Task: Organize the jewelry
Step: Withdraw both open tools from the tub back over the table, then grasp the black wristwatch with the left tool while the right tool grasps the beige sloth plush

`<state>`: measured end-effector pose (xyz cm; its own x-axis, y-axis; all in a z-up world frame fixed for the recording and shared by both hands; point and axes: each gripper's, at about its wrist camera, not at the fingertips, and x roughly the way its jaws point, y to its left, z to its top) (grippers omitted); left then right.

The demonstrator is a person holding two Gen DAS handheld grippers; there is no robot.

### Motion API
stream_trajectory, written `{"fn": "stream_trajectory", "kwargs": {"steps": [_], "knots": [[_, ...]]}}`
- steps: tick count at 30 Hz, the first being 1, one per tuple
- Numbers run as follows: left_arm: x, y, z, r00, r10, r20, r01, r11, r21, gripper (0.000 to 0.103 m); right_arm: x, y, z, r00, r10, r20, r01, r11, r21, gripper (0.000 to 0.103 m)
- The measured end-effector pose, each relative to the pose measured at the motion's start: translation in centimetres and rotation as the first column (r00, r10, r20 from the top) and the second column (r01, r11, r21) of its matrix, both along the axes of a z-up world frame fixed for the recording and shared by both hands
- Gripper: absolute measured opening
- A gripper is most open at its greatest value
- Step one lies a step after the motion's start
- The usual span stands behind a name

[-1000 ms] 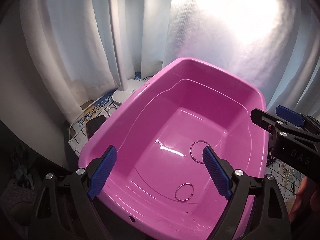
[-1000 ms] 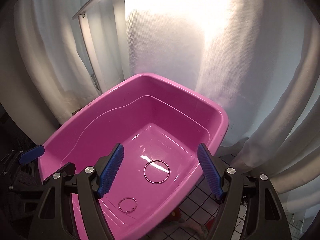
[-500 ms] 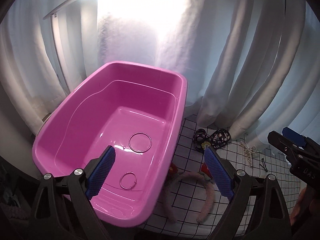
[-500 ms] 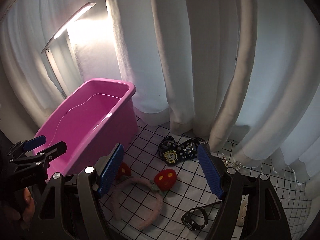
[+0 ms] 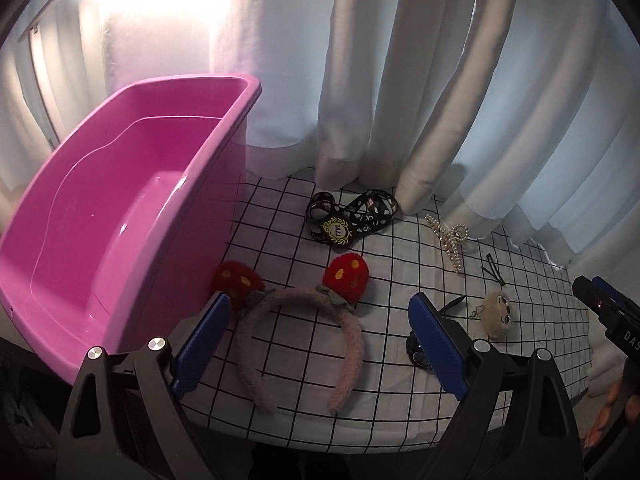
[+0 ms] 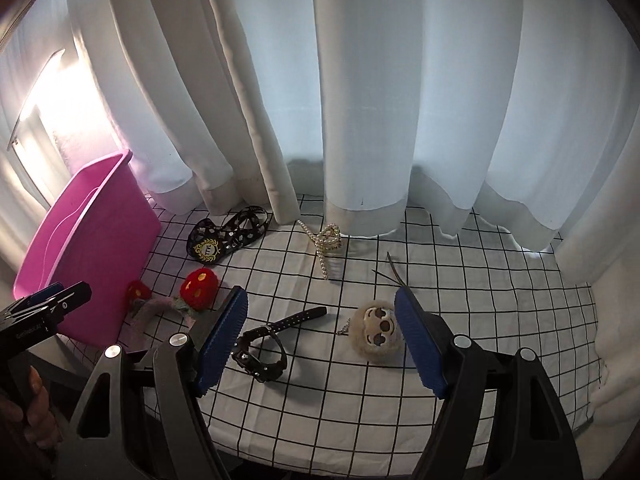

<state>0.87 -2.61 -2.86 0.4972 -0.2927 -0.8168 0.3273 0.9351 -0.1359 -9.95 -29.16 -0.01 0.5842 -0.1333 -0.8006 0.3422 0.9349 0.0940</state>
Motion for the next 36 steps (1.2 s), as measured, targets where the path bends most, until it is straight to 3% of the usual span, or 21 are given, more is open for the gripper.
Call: {"fn": "stream_trajectory", "kwargs": {"steps": [7, 10, 23, 36], "knots": [[-1.7, -4.3, -2.9, 0.996, -0.074, -0.054, 0.077, 0.996, 0.047, 0.089, -2.3, -1.6, -3.8, 0.999, -0.019, -0.043, 0.018, 1.0, -0.021, 0.073], [-2.4, -5.7, -4.3, 0.993, -0.091, -0.079, 0.096, 0.994, 0.059, 0.089, -2.3, -2.4, -5.9, 0.998, -0.014, -0.06, 0.014, 1.0, 0.011, 0.073], [-3.2, -9.6, -9.1, 0.993, -0.082, -0.087, 0.093, 0.987, 0.131, 0.089, 0.8, -4.5, -14.9, 0.982, 0.027, -0.189, -0.02, 0.999, 0.038, 0.073], [-3.3, -13.3, -12.3, 0.987, -0.123, -0.104, 0.136, 0.982, 0.127, 0.089, 3.3, -5.3, -18.4, 0.969, 0.039, -0.243, -0.024, 0.997, 0.067, 0.073]]}}
